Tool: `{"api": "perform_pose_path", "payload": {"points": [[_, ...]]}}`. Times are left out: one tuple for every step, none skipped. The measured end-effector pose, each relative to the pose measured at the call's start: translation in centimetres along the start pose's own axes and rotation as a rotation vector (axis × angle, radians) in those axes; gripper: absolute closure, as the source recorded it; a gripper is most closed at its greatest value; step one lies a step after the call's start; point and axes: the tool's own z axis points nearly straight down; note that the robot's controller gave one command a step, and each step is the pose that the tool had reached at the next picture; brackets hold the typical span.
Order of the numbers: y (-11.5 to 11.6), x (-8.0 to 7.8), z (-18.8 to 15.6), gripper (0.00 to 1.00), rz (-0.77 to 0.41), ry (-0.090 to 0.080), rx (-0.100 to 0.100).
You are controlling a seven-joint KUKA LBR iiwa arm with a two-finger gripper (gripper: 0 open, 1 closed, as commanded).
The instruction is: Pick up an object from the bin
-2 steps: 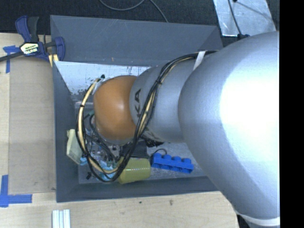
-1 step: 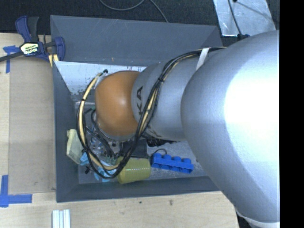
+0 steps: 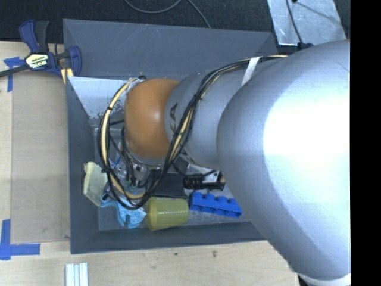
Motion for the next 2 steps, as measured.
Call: {"api": "perform_pose_path", "payload": {"points": [[0.3,-2.5,1.5,0.00,0.104,-0.001,-0.001],[0.6,-4.2,2.6,1.00,0.299,0.001,-0.007]]}}
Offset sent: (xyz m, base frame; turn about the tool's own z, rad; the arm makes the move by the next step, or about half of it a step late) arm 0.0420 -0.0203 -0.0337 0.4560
